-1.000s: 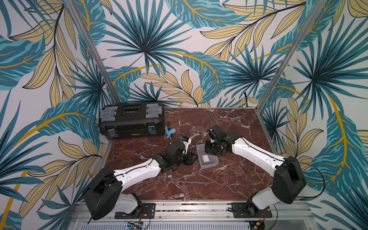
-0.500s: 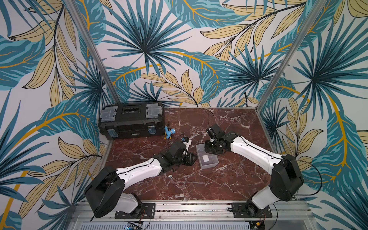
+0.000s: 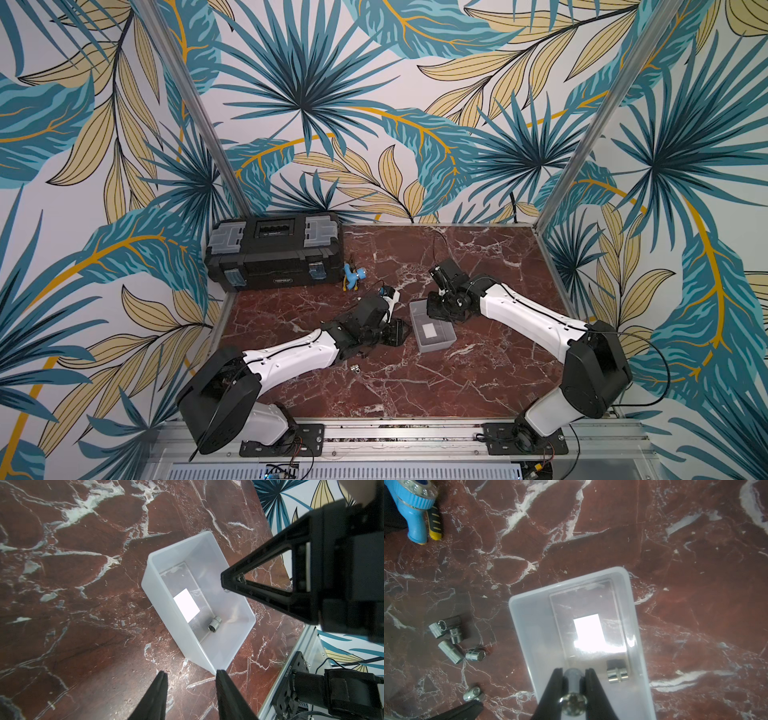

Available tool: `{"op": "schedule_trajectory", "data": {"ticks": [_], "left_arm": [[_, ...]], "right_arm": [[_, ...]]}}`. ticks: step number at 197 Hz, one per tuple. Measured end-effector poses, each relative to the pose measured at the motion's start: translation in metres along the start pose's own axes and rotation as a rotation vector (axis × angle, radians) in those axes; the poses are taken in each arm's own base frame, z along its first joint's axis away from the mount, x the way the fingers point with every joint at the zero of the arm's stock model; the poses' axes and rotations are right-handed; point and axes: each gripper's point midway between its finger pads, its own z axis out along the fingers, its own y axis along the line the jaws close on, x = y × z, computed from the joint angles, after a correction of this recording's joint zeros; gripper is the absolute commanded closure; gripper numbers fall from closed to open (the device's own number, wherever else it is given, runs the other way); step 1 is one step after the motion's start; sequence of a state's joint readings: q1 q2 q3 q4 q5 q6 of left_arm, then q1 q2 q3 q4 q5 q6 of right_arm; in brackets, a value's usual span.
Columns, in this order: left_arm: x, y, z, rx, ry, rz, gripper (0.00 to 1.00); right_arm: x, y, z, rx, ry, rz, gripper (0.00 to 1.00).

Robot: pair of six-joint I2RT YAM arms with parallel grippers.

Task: Put the socket on the desktop into the storage box
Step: Place the socket head in the storage box.

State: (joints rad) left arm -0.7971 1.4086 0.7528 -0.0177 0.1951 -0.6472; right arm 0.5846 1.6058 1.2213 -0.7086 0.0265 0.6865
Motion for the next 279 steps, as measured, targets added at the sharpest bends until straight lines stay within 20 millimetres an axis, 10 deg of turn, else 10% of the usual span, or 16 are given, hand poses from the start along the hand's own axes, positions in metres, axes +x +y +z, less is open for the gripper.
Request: {"op": "schedule_trajectory", "data": {"ticks": [73,166,279], "left_arm": [[0.003,0.002,0.003,-0.003,0.012,-0.002,0.57],[0.003,0.001,0.003,-0.001,0.013,-0.016,0.56],[0.001,0.004,-0.018,-0.044,-0.001,0.005,0.55]], "right_arm": [[0.001,-0.001,0.004,0.008,0.009,0.0,0.85],[0.001,-0.001,0.004,0.007,0.01,-0.017,0.47],[-0.002,-0.011,-0.027,0.018,-0.078,-0.027,0.46]]}}
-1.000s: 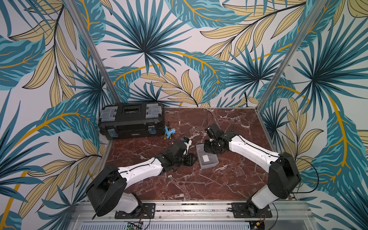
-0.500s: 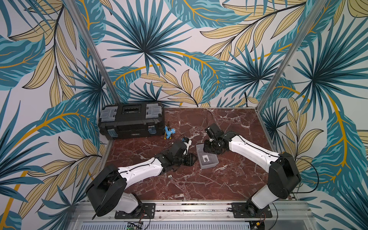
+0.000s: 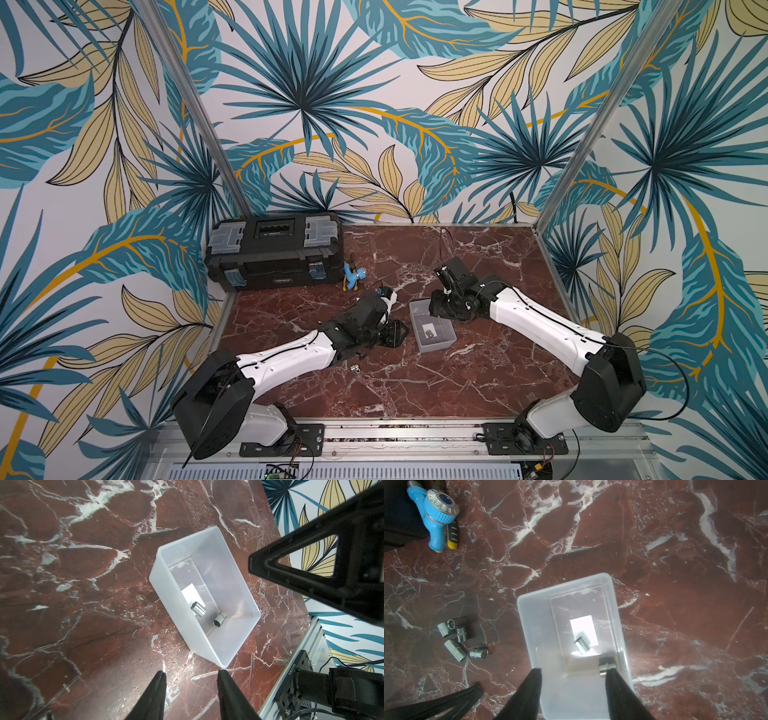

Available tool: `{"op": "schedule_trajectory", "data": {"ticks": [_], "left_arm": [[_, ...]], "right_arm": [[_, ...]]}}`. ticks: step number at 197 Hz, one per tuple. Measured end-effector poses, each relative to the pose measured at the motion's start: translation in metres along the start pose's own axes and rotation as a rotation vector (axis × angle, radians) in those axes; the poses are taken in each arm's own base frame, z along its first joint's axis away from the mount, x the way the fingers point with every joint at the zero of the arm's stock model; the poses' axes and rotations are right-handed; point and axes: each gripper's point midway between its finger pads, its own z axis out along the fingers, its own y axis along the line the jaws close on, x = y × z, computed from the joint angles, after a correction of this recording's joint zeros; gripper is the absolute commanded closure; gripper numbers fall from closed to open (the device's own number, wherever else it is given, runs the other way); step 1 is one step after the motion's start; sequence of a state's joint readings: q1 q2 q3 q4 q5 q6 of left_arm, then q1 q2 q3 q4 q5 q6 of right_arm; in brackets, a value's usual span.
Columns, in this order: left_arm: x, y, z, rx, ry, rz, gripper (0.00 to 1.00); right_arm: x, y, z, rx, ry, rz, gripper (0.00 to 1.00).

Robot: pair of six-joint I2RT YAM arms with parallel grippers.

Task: Put the socket on the desktop into the storage box
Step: Place the socket head in the storage box, then pick up the socket head at the center of the board.

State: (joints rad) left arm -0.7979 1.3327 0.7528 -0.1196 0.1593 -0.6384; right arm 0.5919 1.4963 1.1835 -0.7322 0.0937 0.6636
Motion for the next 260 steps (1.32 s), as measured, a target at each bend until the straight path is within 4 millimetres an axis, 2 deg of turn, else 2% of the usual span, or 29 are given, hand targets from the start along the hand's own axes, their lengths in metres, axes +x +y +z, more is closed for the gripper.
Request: {"op": "schedule_trajectory", "data": {"ticks": [47,80,105,144,189,260], "left_arm": [[0.002,0.012,-0.049,-0.092,-0.031,0.011,0.53],[0.028,0.037,-0.071,-0.18,0.012,-0.009,0.53],[0.055,0.056,-0.074,-0.241,0.09,-0.035,0.58],[0.081,0.072,-0.081,-0.306,0.191,-0.053,0.6],[0.09,0.078,-0.088,-0.338,0.222,-0.059,0.66],[0.119,0.091,-0.076,-0.352,0.299,-0.135,0.66]], "right_arm": [[0.004,-0.01,-0.002,0.025,-0.01,-0.007,0.45],[0.004,-0.005,-0.004,0.004,-0.014,-0.007,0.47],[0.008,0.004,-0.005,-0.02,-0.01,-0.025,0.49],[0.014,0.016,-0.006,-0.048,-0.005,-0.049,0.5],[0.017,0.022,-0.007,-0.061,-0.003,-0.052,0.51],[0.023,0.027,-0.001,-0.058,0.014,-0.063,0.51]]}}
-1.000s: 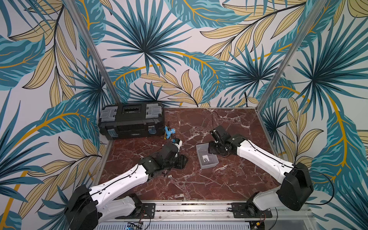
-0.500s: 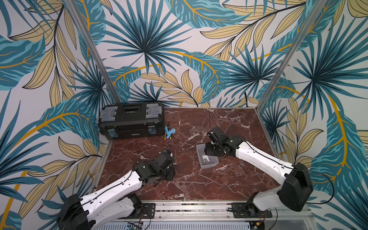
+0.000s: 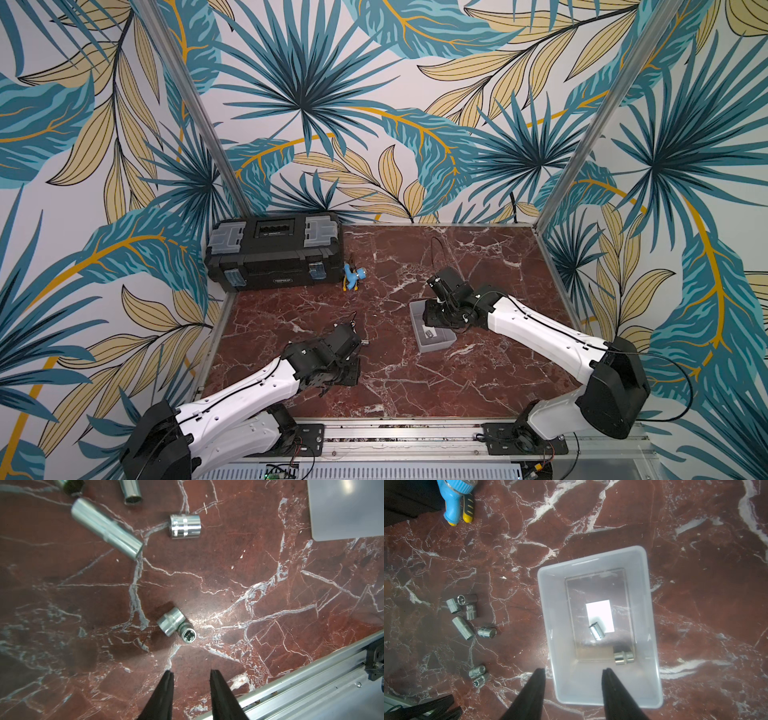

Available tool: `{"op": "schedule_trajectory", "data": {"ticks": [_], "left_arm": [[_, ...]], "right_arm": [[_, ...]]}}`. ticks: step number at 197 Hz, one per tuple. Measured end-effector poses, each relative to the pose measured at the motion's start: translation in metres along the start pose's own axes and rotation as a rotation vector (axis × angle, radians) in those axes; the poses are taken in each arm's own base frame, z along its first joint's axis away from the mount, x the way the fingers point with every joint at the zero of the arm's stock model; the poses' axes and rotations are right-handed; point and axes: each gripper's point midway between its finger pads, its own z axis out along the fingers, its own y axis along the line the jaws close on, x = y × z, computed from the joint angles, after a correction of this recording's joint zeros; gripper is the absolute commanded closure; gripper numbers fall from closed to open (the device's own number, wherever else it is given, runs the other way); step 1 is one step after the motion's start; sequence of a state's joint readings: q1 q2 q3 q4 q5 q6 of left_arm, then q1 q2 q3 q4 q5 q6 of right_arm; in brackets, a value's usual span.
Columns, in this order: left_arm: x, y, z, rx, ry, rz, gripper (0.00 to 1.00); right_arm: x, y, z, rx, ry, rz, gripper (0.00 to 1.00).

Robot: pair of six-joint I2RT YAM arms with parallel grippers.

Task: Put the socket on the desktop into the storage box
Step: Pick up the socket head at the center of the board.

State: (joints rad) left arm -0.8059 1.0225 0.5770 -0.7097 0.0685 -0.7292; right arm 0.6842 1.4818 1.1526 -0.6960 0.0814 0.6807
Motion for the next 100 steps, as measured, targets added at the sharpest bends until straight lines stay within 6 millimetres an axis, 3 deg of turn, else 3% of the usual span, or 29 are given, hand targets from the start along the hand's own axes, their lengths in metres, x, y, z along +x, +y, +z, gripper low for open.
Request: {"op": "schedule_trajectory", "data": {"ticks": [56,100], "left_arm": [[-0.001,-0.005,0.012,-0.004,0.011,-0.004,0.63],[-0.007,0.001,0.015,-0.045,-0.015,-0.011,0.55]], "right_arm": [[0.001,0.002,0.002,-0.001,0.002,-0.004,0.51],[0.001,0.002,0.003,-0.001,0.002,-0.005,0.51]]}}
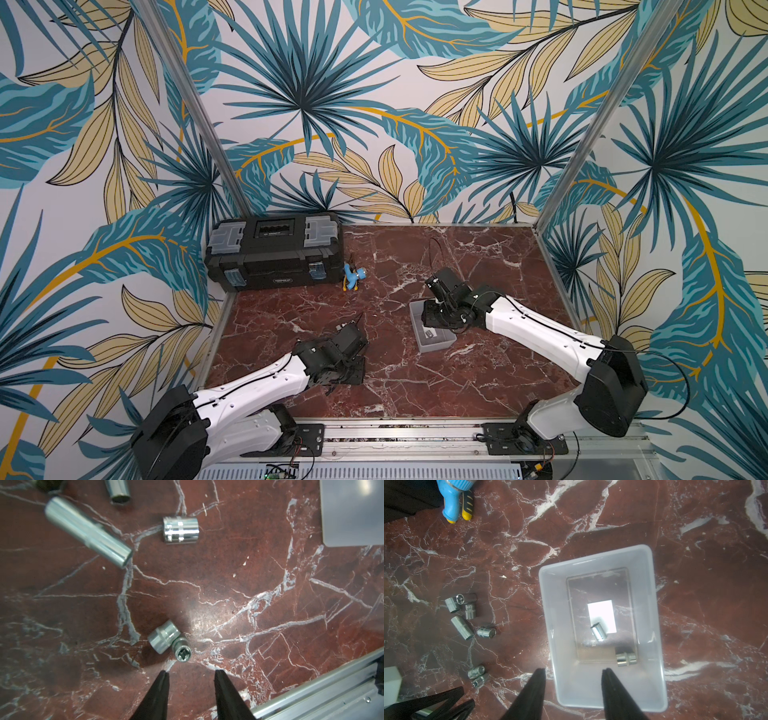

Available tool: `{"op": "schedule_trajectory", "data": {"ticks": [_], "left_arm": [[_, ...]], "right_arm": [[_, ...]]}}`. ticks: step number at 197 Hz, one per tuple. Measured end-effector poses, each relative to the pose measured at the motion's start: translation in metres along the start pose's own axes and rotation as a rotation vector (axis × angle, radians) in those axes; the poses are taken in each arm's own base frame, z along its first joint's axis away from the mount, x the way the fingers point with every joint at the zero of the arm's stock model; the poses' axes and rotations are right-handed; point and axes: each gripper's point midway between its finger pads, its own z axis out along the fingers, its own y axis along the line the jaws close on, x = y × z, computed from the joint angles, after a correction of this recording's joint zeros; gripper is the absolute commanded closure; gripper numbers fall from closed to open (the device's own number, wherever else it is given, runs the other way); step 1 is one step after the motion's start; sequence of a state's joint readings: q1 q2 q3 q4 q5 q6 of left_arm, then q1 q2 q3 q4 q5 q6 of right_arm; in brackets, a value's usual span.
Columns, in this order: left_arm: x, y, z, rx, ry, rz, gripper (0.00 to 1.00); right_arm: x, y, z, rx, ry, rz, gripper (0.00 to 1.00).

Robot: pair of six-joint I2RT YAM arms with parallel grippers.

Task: Put the socket on the desktop into the storage box
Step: Pick up the socket head at the center of the board.

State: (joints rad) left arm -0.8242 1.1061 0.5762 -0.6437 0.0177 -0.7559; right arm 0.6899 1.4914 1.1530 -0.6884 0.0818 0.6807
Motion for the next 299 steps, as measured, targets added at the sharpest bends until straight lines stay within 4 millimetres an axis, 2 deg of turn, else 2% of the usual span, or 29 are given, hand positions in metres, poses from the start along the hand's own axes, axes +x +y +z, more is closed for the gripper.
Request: {"op": "schedule_trajectory", "data": {"ticks": [67,140,213,299], "left_arm": [[-0.005,0.024,0.008,-0.145,-0.022,-0.039,0.51],[-0.021,0.01,0.018,-0.131,-0.05,-0.091,0.51],[-0.019,0.005,0.026,-0.109,-0.024,-0.111,0.52],[-0.015,0.009,0.035,-0.148,0.011,-0.117,0.56]], "right_arm": [[0.0,0.0,0.0,-0.001,0.0,0.0,0.51],[0.001,0.002,0.0,-0.003,0.001,-0.005,0.51],[0.001,0.002,0.0,-0.003,0.001,-0.006,0.51],[0.001,0.002,0.0,-0.003,0.001,-0.006,0.52]]}}
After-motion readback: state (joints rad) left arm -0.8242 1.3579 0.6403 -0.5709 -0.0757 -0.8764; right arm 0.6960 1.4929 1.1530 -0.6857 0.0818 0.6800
